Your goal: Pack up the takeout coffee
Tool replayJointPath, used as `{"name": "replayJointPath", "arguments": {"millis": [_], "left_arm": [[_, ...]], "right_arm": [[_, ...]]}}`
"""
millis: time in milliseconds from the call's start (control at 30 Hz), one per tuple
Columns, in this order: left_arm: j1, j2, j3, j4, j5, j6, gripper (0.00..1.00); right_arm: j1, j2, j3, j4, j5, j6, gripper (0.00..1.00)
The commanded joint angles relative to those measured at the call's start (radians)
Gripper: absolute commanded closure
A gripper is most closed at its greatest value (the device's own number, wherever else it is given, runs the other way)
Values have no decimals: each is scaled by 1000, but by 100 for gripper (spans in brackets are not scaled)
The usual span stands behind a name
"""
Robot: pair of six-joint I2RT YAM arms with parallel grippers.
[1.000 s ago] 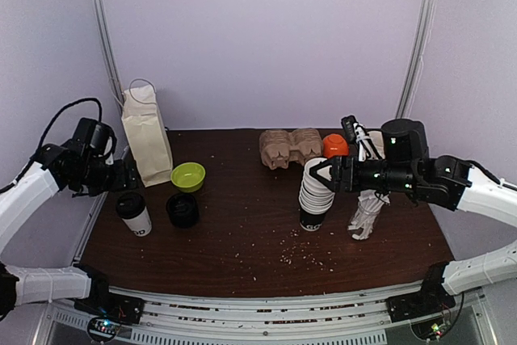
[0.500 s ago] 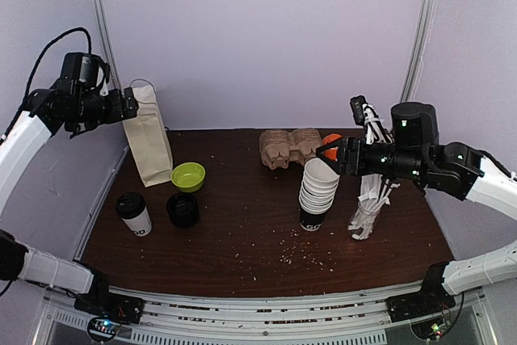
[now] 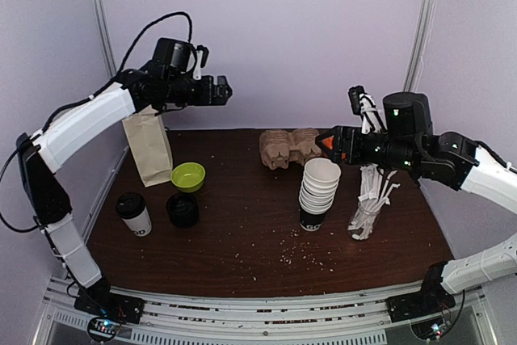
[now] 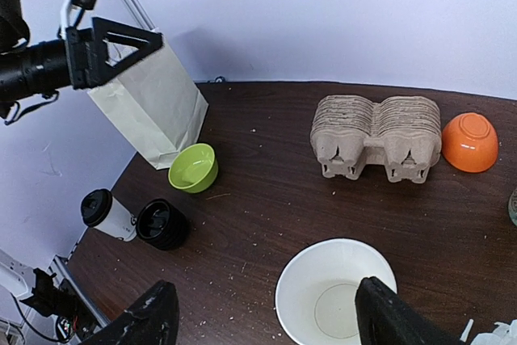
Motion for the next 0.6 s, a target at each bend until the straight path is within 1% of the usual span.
{"name": "replayJointPath", "arguments": {"millis": [0,100,167,267,333,433,567], "left_arm": [[-20,179,65,188,85,42,2],[-21,329,170,247,104,61,2],[-21,435,266,272,101,82,2],[-21,589,425,287,51,105,2],[-21,664,493,323,13,127,2],[-21,736,513,407,0,166,2],[-21,789,534,438,53,192,2]], "right_arm": [[-8,-9,24,11,77,-10,23],[-8,-4,35,-2,82,-5,23],[-9,2,42,-17,82,0,23],[-9,4,46,-33,80,14,23],[-10,5,51,-47,83,20,23],[-10,5,61,-69,91,26,23],[-10,4,71,-94,98,31,23]]}}
